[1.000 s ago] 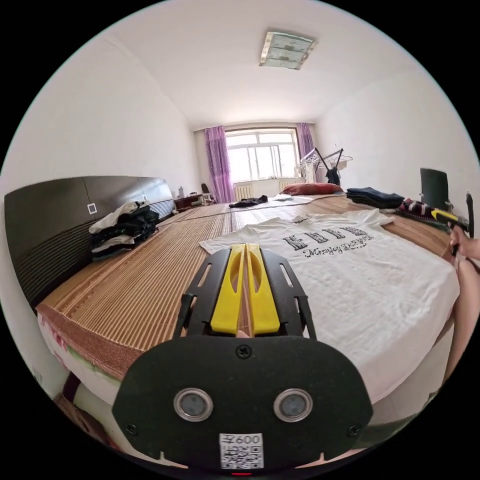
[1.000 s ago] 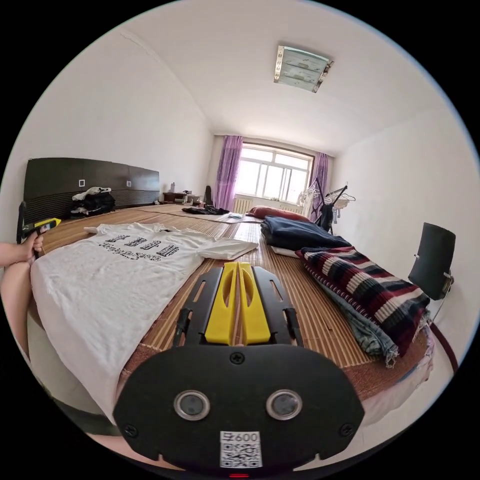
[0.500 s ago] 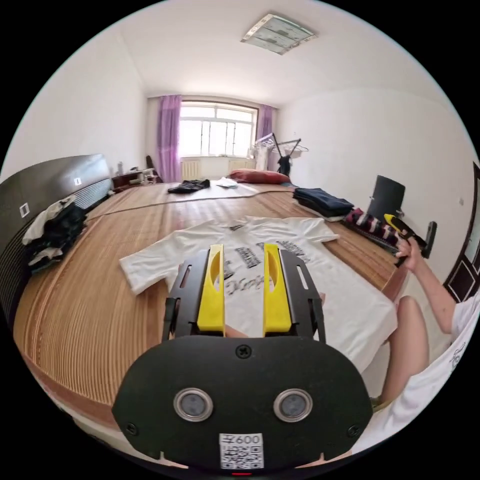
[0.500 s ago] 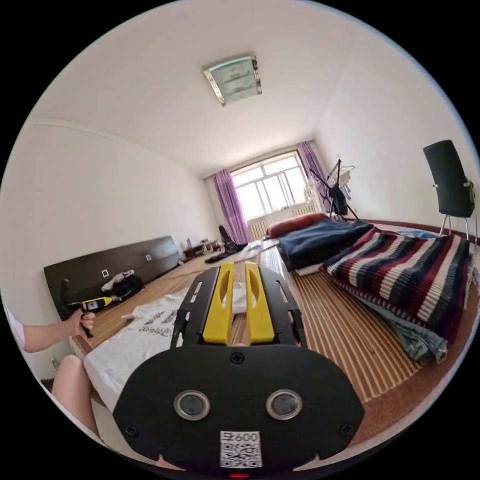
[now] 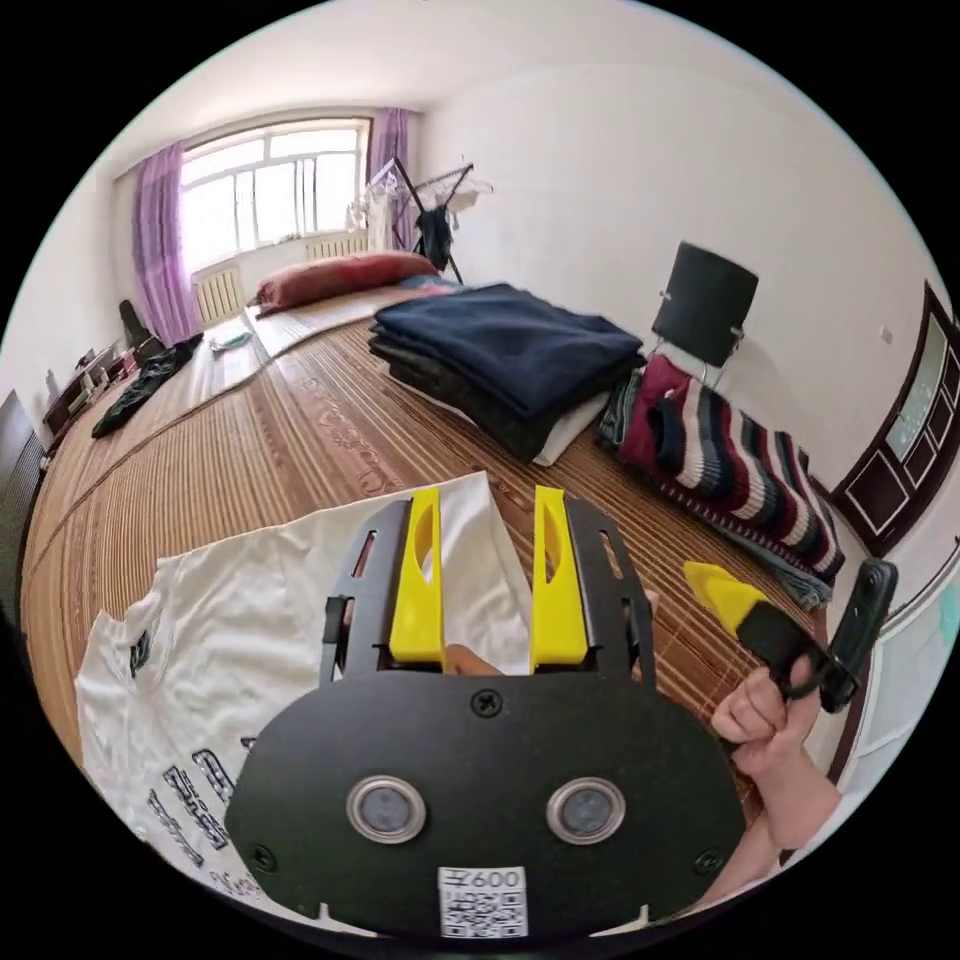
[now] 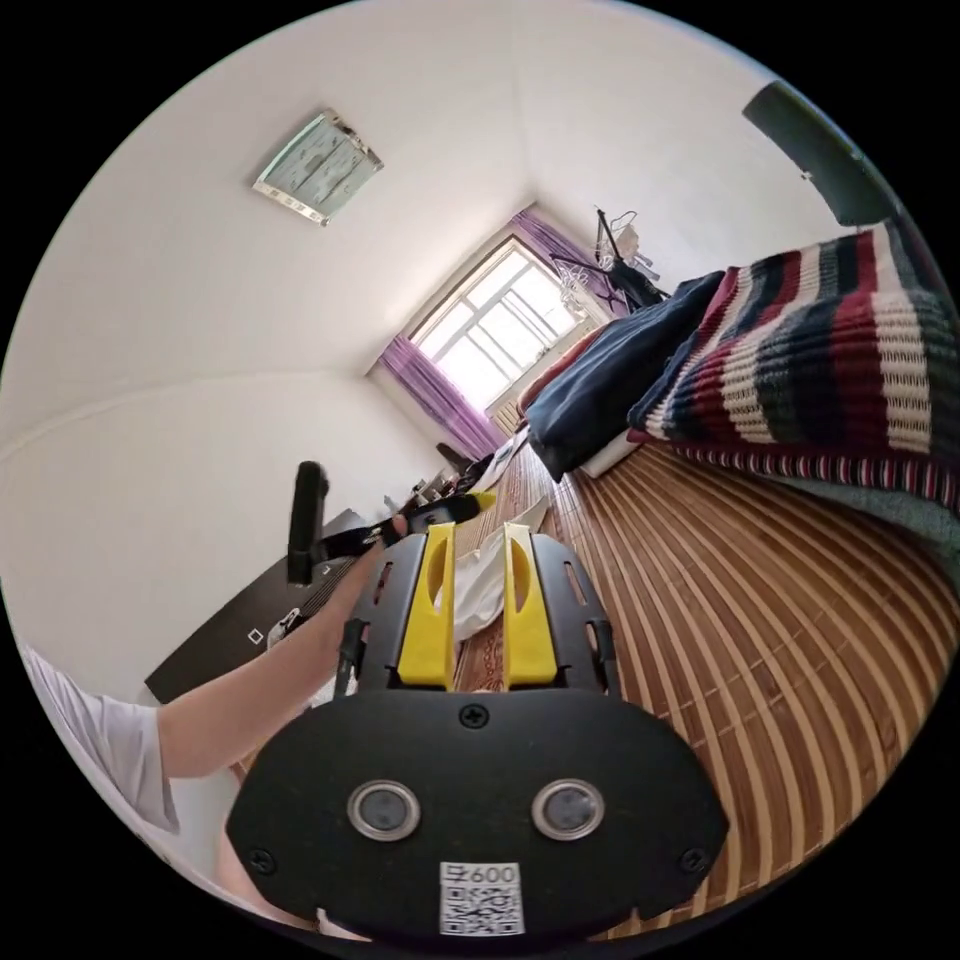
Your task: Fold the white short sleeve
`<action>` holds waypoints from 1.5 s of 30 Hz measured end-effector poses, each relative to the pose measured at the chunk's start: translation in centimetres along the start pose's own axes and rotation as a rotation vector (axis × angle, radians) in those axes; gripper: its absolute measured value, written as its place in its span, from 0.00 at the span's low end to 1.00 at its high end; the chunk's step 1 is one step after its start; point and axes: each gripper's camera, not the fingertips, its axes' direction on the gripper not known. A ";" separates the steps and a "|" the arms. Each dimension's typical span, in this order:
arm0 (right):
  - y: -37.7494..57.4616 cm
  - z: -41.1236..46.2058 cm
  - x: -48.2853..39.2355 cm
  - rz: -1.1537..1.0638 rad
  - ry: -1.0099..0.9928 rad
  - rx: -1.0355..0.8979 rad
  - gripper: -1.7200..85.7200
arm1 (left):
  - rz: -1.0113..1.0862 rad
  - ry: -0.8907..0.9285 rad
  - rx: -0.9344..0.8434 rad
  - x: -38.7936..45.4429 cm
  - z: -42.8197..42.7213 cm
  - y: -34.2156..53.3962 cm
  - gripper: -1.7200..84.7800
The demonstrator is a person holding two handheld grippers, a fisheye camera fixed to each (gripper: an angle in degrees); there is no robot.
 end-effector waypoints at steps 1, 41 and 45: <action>-0.5 0.3 -0.1 0.006 0.006 -0.015 0.07 | 0.019 -0.021 -0.047 1.1 1.6 -2.3 0.18; -7.1 3.5 -4.8 0.051 0.046 -0.049 0.01 | -0.407 0.348 0.085 -13.8 -16.7 -9.6 0.05; -7.2 4.3 -6.1 -0.014 -0.016 -0.081 0.01 | -0.407 0.479 0.153 -19.7 -23.4 -6.4 0.05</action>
